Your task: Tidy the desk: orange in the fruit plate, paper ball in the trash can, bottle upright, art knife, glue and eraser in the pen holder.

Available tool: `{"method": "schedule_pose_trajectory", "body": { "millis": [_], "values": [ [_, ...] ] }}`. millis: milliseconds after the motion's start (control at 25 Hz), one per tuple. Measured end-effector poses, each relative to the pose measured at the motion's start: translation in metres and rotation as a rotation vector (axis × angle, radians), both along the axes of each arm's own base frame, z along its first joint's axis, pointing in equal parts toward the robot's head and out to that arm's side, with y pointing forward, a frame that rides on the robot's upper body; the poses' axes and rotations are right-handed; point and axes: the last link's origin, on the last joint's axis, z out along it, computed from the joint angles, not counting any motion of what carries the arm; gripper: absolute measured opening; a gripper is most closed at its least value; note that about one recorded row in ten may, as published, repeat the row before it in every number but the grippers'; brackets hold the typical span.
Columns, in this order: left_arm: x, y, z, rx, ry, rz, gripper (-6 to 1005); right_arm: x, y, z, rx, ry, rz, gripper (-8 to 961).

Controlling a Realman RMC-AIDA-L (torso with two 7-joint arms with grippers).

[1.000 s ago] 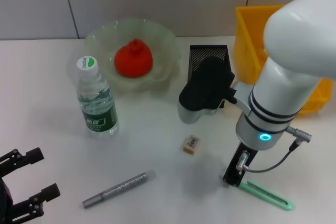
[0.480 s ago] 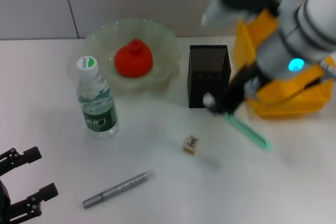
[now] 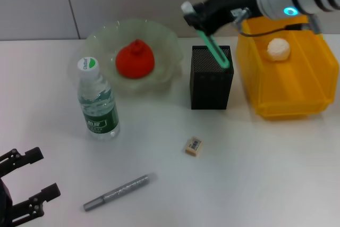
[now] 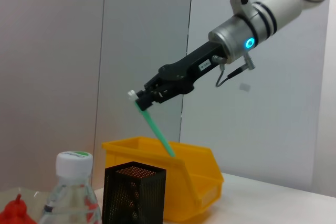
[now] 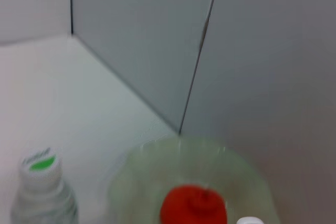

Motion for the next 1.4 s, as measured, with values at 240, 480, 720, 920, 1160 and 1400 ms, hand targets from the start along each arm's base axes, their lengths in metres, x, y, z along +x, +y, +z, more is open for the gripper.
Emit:
{"method": "schedule_pose_trajectory", "body": {
  "millis": [240,480,720,920,1160,1400],
  "values": [
    [0.000,0.002,0.003,0.015,-0.010,0.007,757,0.022,0.020,-0.015,0.046,0.085,0.008,212],
    [0.001,0.002,0.002,0.017,-0.013,0.006,753,0.039,0.028,-0.024,0.056,0.074,-0.025,228],
    [0.001,0.003,0.002,0.018,-0.014,0.003,749,0.055,0.030,-0.031,0.064,0.084,-0.066,243],
    [0.002,0.004,0.003,0.018,-0.014,0.001,745,0.068,0.029,-0.039,0.037,0.075,-0.094,256],
    [0.002,0.004,0.003,0.018,-0.014,0.001,741,0.069,0.027,-0.038,0.026,0.075,-0.100,271],
    [0.002,0.004,0.003,0.016,-0.016,0.001,737,0.047,0.010,-0.024,-0.085,0.069,-0.076,434]
  ]
}}
